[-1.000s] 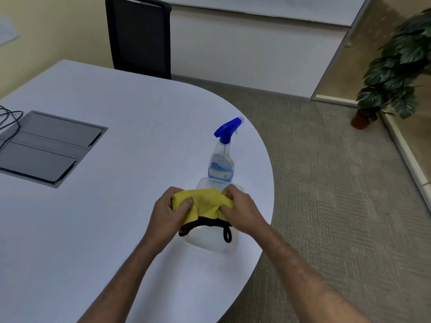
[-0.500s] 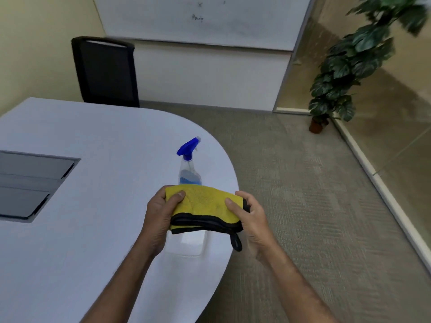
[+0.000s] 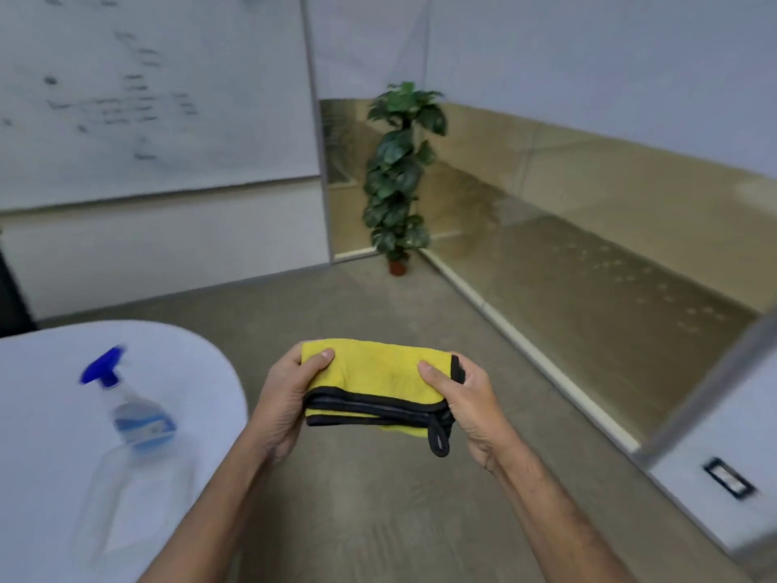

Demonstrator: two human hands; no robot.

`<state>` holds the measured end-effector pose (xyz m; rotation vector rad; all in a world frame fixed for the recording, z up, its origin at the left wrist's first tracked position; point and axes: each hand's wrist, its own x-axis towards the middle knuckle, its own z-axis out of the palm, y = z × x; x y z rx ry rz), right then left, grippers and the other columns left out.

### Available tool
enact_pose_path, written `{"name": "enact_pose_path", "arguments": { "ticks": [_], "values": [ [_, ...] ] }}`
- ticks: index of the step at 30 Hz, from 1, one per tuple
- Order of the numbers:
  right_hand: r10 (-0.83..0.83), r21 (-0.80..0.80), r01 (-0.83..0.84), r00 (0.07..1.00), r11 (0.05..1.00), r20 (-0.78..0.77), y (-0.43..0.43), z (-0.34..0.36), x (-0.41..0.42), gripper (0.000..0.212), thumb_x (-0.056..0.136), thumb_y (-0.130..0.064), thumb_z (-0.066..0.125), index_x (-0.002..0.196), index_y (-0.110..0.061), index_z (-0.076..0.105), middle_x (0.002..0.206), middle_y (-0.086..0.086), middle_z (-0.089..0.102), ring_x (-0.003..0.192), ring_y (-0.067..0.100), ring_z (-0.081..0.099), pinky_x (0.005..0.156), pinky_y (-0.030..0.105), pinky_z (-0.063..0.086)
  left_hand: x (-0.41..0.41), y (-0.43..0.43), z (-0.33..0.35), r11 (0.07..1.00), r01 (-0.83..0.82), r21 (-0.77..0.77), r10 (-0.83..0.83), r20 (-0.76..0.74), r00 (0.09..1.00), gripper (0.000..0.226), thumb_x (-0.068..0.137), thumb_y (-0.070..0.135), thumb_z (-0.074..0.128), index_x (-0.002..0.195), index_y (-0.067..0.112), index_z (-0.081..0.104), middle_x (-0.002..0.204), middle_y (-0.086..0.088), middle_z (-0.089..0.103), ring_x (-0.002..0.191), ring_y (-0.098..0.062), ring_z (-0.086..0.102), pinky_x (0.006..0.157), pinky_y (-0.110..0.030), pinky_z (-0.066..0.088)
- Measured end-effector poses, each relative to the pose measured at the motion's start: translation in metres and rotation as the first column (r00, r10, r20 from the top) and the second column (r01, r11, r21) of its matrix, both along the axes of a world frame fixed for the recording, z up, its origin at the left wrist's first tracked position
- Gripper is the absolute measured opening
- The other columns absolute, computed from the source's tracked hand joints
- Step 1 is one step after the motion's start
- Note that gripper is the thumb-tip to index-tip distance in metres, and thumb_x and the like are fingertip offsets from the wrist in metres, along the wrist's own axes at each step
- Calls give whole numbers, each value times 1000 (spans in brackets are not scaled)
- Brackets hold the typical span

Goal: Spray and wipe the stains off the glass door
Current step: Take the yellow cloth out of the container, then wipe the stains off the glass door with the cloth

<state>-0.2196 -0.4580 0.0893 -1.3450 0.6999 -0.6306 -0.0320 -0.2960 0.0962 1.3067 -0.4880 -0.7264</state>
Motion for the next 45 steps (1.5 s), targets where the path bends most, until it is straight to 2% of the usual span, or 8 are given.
{"name": "enact_pose_path", "arguments": {
  "ticks": [6, 17, 25, 31, 37, 40, 42, 45],
  "values": [
    [-344, -52, 347, 937, 936, 57, -79, 39, -192, 18, 93, -24, 79, 102, -10, 75, 111, 24, 77, 103, 40, 74, 98, 58, 55, -155, -126, 31, 917, 398, -1, -397, -71, 915, 38, 92, 36, 76, 124, 15, 75, 121, -9, 79, 102, -21, 75, 93, -38, 62],
    [-818, -89, 824, 566, 559, 104, -159, 56, -521, 22, 91, -29, 79, 72, -28, 70, 64, -19, 55, 60, 1, 54, 61, 15, 45, -458, -338, 60, 531, 847, -2, -847, -35, 531, 46, 79, 23, 82, 121, 6, 75, 108, -10, 79, 91, -18, 75, 89, -40, 62],
    [-962, -291, 920, 272, 261, -2, -211, 56, -692, 32, 95, -23, 75, 124, -28, 63, 121, -2, 69, 114, 17, 65, 102, 39, 54, -673, -465, 87, 318, 939, -131, -946, -112, 304, 21, 76, 15, 82, 96, 13, 76, 89, -8, 73, 77, -19, 71, 78, -35, 58],
    [-989, -490, 869, 118, 62, 84, -250, 75, -781, 27, 97, -37, 71, 123, -44, 66, 128, -24, 66, 125, -6, 58, 97, 12, 48, -804, -543, 115, 190, 973, -129, -981, -76, 181, 5, 91, 10, 71, 94, 14, 70, 78, -4, 69, 69, -15, 69, 67, -33, 57],
    [-962, -732, 663, 272, 156, 41, -288, 105, -856, 74, 80, -70, 74, 144, -38, 52, 146, -27, 51, 139, 3, 50, 113, 25, 42, -924, -589, 136, 136, 977, -162, -990, -53, 129, 29, 93, 7, 69, 68, 22, 67, 63, 5, 62, 58, -9, 61, 58, -30, 44],
    [-965, -730, 674, 251, 114, 81, -314, 105, -901, 71, 86, -51, 79, 147, -34, 50, 146, -22, 53, 138, 4, 52, 115, 34, 46, -974, -598, 144, 107, 967, -231, -993, -74, 92, 15, 85, 21, 78, 92, 14, 68, 79, -4, 71, 75, -16, 68, 77, -37, 55],
    [-966, -708, 703, 224, 66, 132, -328, 105, -931, 62, 89, -43, 80, 144, -45, 51, 143, -26, 56, 137, -1, 53, 114, 33, 46, -1001, -606, 147, 79, 965, -252, -995, -82, 59, 48, 86, 37, 76, 119, 2, 71, 106, -18, 74, 98, -28, 67, 98, -51, 51],
    [-928, -592, 800, 290, 102, 232, -348, 107, -973, 54, 90, -41, 79, 140, -48, 57, 140, -24, 64, 132, -1, 59, 113, 37, 49, -1036, -618, 144, 29, 955, -294, -999, -34, 20, 61, 90, 43, 73, 133, -1, 67, 116, -17, 74, 101, -23, 70, 90, -40, 60]
  ]
}}
